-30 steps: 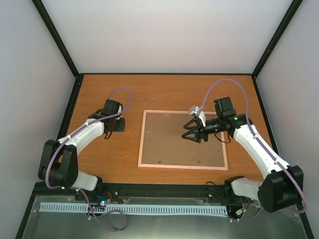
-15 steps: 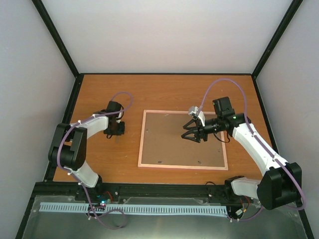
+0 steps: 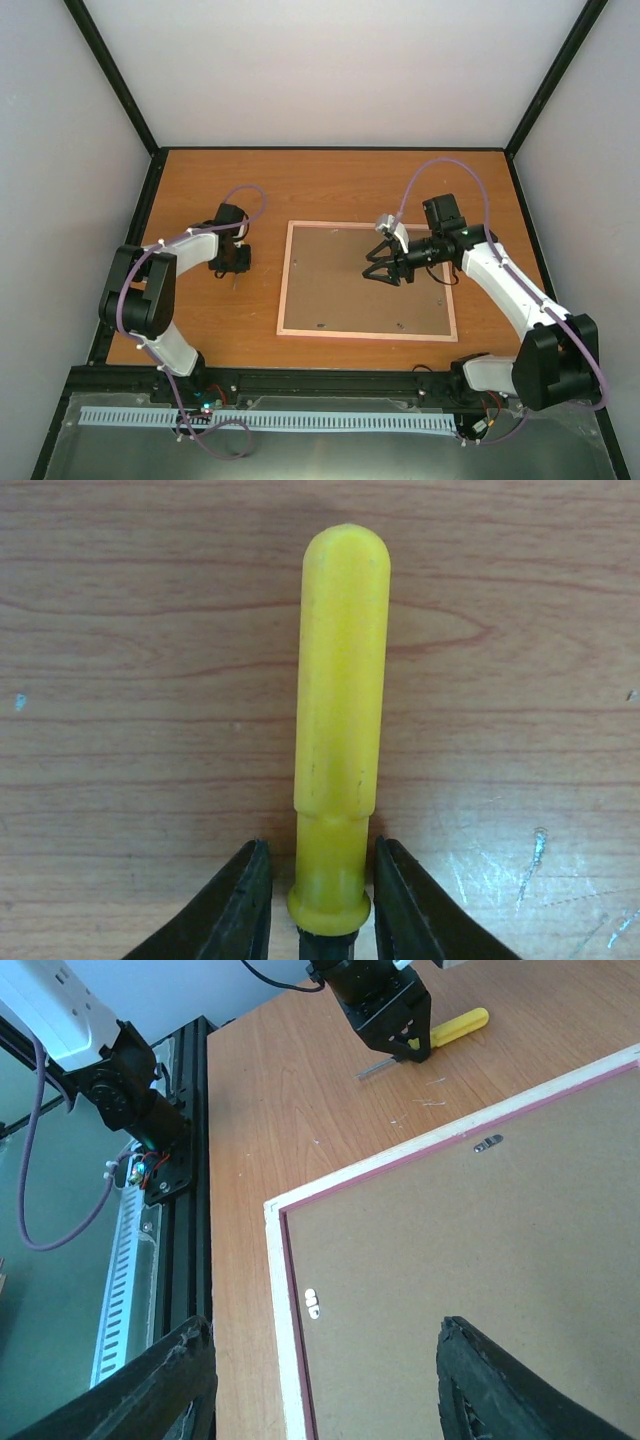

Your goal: Take the photo out of the frame

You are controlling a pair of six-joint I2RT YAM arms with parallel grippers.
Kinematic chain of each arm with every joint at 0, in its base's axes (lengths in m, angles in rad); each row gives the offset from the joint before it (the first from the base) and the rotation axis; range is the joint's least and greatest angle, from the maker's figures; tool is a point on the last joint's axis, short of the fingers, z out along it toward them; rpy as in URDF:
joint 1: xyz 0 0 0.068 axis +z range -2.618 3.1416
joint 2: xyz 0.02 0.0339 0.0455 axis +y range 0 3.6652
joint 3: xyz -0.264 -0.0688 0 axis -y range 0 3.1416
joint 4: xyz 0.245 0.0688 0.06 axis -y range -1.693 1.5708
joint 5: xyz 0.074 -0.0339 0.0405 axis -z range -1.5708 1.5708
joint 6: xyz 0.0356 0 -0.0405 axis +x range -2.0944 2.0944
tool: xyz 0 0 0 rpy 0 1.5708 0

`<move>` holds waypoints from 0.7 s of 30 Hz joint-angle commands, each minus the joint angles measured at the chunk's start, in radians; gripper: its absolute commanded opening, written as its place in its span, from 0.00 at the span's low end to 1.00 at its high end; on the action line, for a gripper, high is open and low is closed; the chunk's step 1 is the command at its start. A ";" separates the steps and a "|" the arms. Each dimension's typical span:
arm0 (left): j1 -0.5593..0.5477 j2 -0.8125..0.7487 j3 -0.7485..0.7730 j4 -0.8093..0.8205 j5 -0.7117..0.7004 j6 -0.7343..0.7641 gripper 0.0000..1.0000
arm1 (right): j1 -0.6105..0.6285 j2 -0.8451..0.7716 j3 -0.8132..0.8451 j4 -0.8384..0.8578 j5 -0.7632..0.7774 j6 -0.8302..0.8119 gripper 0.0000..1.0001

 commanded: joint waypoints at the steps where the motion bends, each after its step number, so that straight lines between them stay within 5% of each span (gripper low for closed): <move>1: 0.008 0.018 0.028 -0.007 -0.001 -0.012 0.31 | 0.000 0.013 0.030 -0.012 -0.004 -0.023 0.58; 5: 0.008 -0.012 0.019 -0.002 -0.017 -0.025 0.31 | 0.000 0.007 0.034 -0.015 0.019 -0.026 0.58; 12: 0.008 -0.301 0.001 0.057 0.182 -0.011 0.45 | 0.011 -0.083 0.041 -0.046 0.303 -0.085 0.53; 21: -0.006 -0.641 -0.155 0.272 0.304 0.072 0.54 | 0.300 -0.123 -0.137 -0.198 0.726 -0.285 0.47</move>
